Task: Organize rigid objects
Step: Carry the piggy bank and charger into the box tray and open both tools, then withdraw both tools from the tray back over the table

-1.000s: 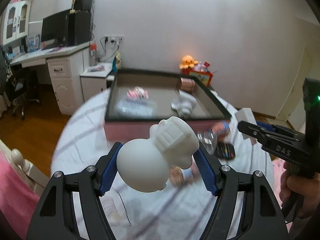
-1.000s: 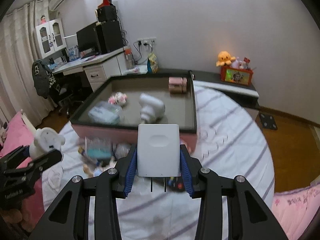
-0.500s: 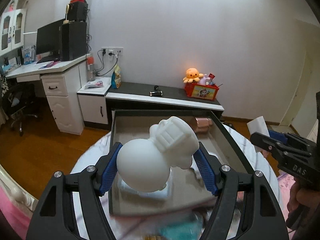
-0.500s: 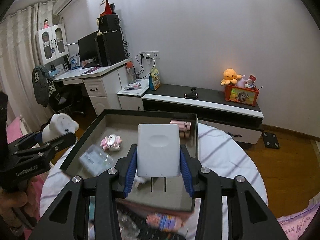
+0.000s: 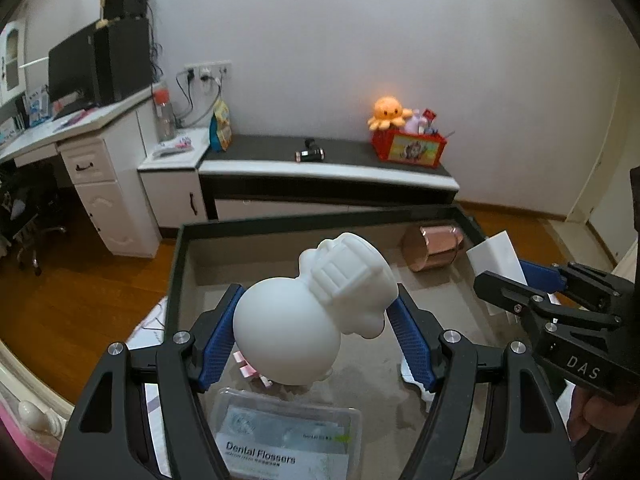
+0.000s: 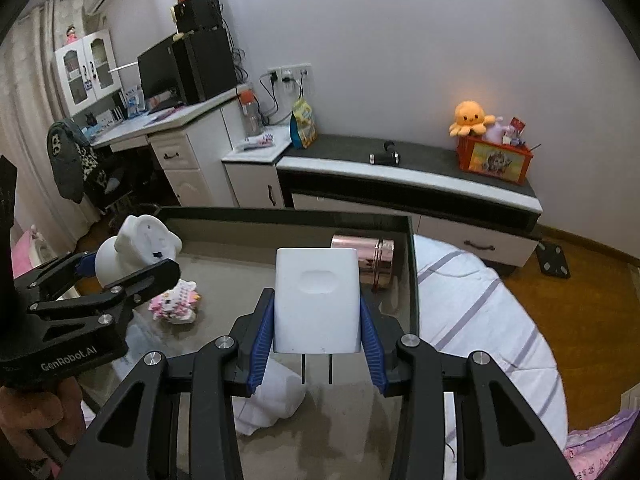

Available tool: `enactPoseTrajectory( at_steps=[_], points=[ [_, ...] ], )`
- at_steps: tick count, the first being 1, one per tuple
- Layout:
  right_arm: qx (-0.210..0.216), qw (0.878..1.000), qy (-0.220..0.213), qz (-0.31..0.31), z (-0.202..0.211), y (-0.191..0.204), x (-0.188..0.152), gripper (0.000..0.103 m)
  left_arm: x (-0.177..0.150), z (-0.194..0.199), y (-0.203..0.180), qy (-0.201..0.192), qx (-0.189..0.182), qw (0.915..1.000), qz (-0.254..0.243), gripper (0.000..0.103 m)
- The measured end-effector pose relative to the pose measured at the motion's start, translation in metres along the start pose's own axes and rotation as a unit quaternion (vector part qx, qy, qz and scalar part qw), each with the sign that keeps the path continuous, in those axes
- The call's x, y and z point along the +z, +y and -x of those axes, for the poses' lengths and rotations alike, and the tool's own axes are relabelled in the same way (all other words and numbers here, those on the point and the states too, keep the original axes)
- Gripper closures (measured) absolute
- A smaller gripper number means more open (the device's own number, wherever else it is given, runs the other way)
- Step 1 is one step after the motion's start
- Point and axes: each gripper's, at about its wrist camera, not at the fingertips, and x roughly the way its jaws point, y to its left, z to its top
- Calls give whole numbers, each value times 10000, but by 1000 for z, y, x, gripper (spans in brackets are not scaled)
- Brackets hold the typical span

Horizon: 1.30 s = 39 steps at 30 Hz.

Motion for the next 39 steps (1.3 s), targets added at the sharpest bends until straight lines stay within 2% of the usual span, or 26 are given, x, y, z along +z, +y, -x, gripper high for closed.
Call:
enactPoseTrajectory(
  at_steps=[3,4,5,6,7,8,9,14,20,29,39],
  points=[
    [-1,9999,93,-45,-7,-3,-2,62,-2,-5,0,131,69,9999,13,29],
    [10,9999,108,-65,-7,-3,-3,61,-2,-3,2,103,67,9999,30,24],
    [20,9999,110,-75,-7,-4,-3,59,-2,2,2,21,123,9999,34,12],
    [56,9999,111,-67,-5,-4,-4,56,-1,5,2,-42,175,9998,26,7],
    [79,9999,112,-49,-4,-3,-4,40,-2,11,2,-141,211,9997,7,1],
    [82,9999,106,-29,-1,-1,-4,22,-3,17,2,-209,200,9996,-5,1],
    [19,10000,75,-9,2,0,-5,19,-4,22,3,-254,187,9995,5,1],
    [-77,9998,-79,-147,25,2,-14,15,-12,58,10,-533,299,9981,94,1],
    [-168,9989,-221,-379,57,3,-29,14,-28,104,16,-791,292,9962,219,0],
    [-136,9975,-554,-425,118,21,-56,14,-60,164,5,-958,282,9948,221,1],
    [-153,9949,-843,-525,174,25,-88,14,-92,210,-6,-1056,290,9935,305,0]
  ],
)
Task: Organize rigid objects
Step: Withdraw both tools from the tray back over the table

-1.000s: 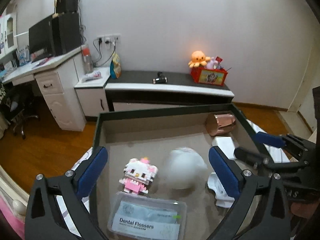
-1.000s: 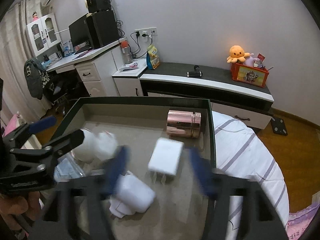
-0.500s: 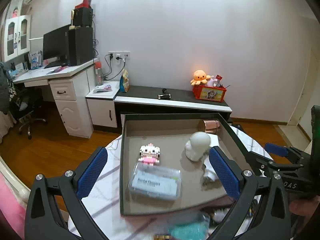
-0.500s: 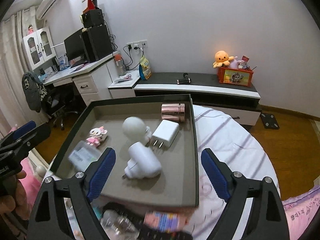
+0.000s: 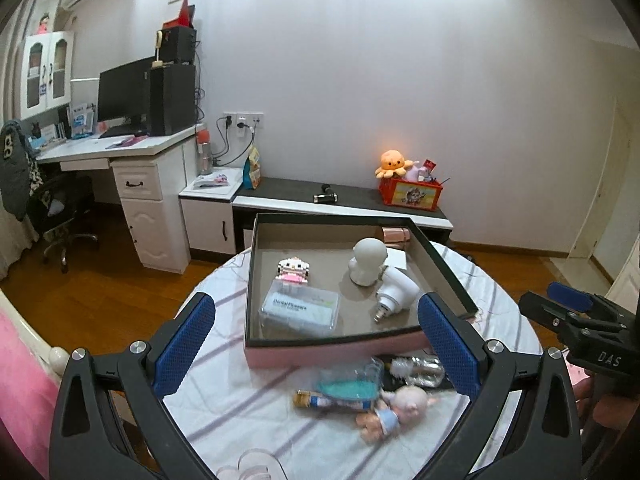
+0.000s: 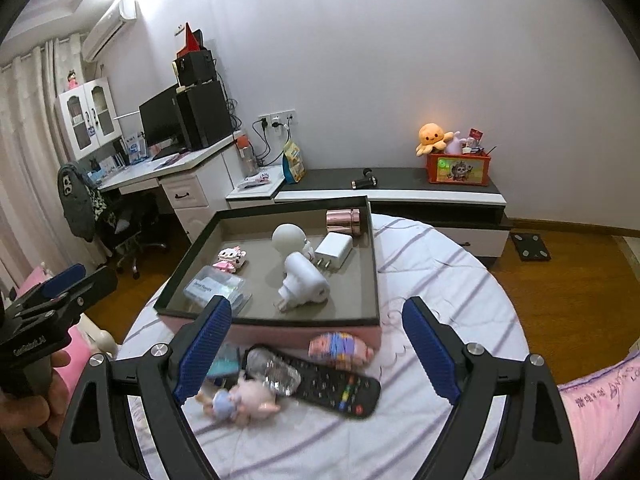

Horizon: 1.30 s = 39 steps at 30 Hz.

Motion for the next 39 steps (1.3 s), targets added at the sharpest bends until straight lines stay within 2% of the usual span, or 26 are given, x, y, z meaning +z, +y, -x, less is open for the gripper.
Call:
enactPoseTrajectory(
  at_steps=[8,16,39],
  points=[
    [-35,9998,-136,-102,34,2,-23,14,-17,34,-3,-70,79,9999,66,0],
    [-64,9999,-157,-30,52,12,-45,14,-34,57,-5,-95,194,9997,61,0],
    [-152,9999,-32,-26,53,10,-58,14,-51,62,-4,69,192,9997,108,0]
  ],
)
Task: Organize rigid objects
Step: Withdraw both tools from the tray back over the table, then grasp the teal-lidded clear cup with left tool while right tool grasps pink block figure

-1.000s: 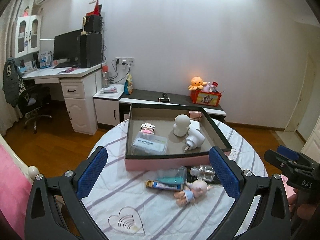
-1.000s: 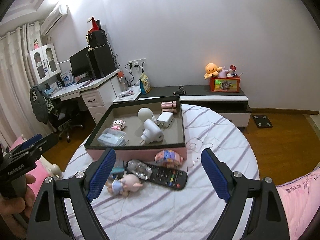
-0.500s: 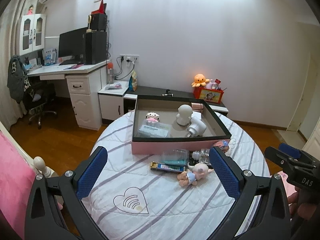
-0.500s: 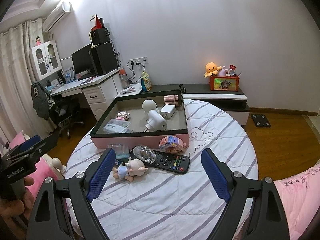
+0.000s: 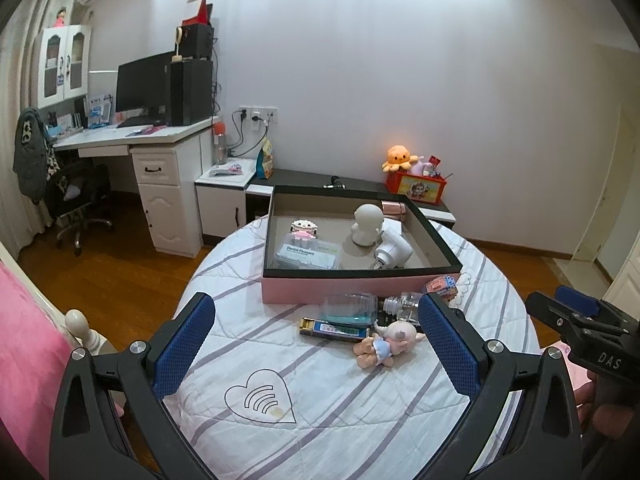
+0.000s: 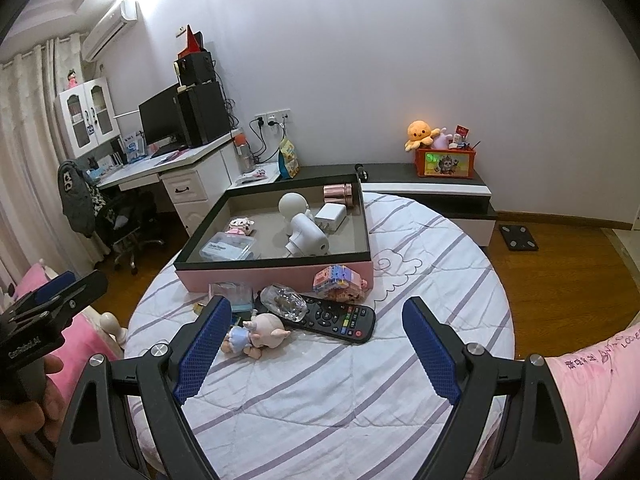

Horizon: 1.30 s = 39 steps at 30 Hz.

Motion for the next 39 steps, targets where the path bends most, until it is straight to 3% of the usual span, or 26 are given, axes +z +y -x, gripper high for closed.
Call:
enactPoseTrajectory(
  at_steps=[10,27,39],
  points=[
    [-51,9996,268,-85,-23,-7,-3,14,-6,-29,-1,365,7,9993,18,0],
    [-72,9957,890,-236,-95,-27,-2,14,-20,-127,-14,1177,-243,9928,28,0],
    [163,9918,1192,-427,-149,-37,7,14,-19,-187,-20,1561,-442,9867,23,1]
  ],
)
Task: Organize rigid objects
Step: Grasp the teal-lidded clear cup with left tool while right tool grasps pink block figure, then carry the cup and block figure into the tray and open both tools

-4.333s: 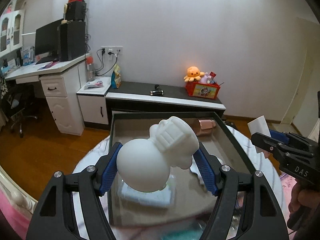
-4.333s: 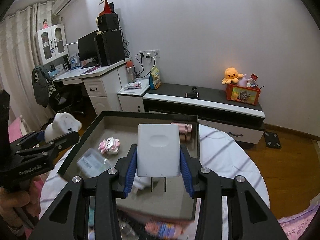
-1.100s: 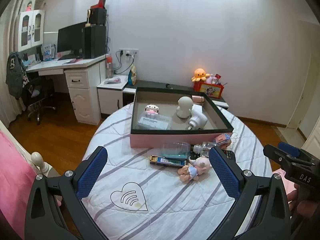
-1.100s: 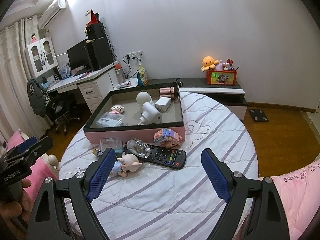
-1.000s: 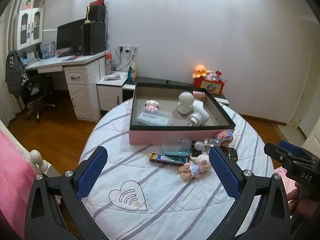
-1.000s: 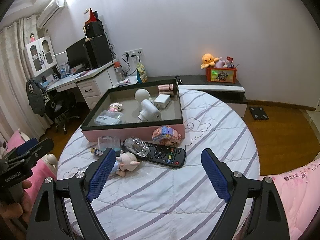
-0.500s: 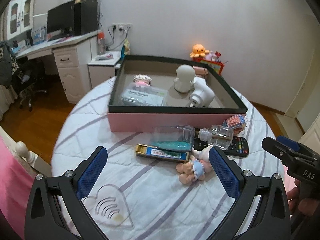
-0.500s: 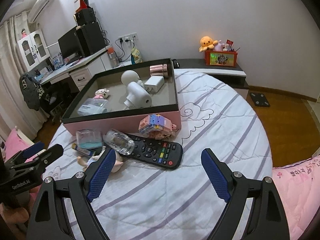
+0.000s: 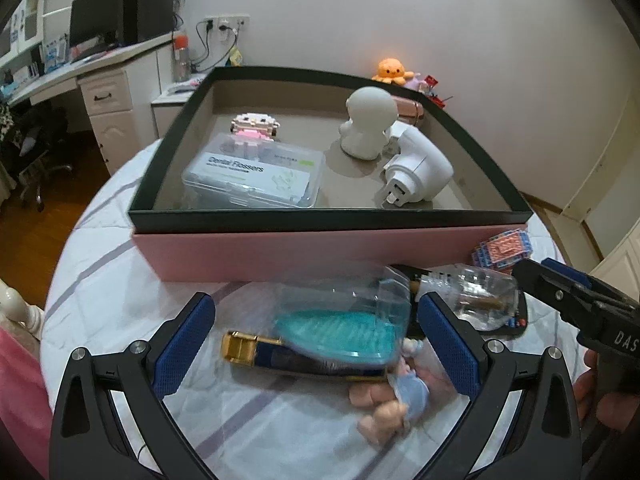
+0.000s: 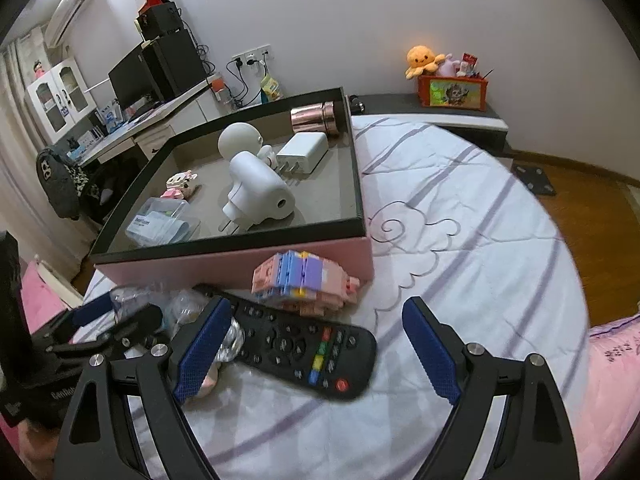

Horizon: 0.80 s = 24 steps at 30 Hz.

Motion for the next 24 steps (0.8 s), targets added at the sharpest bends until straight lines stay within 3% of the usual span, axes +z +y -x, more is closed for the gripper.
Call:
enactPoseTrajectory(
  at_steps=[7,8,9,10,24],
  points=[
    [215,9993,206,-207,-29,-8,4,14,1,-20,1,123,-17,9999,6,18],
    [239,9993,218,-196,-33,-8,4,18,1,-19,2,89,-33,10000,26,22],
    [239,9993,217,-167,-34,-8,4,30,1,-18,3,65,-41,10000,30,26],
    [246,9994,209,-126,-35,-7,3,36,1,-18,4,63,-46,10000,42,30],
    [273,9995,-89,106,-1,1,-4,37,-5,19,10,-289,9,9996,-11,31]
  ],
)
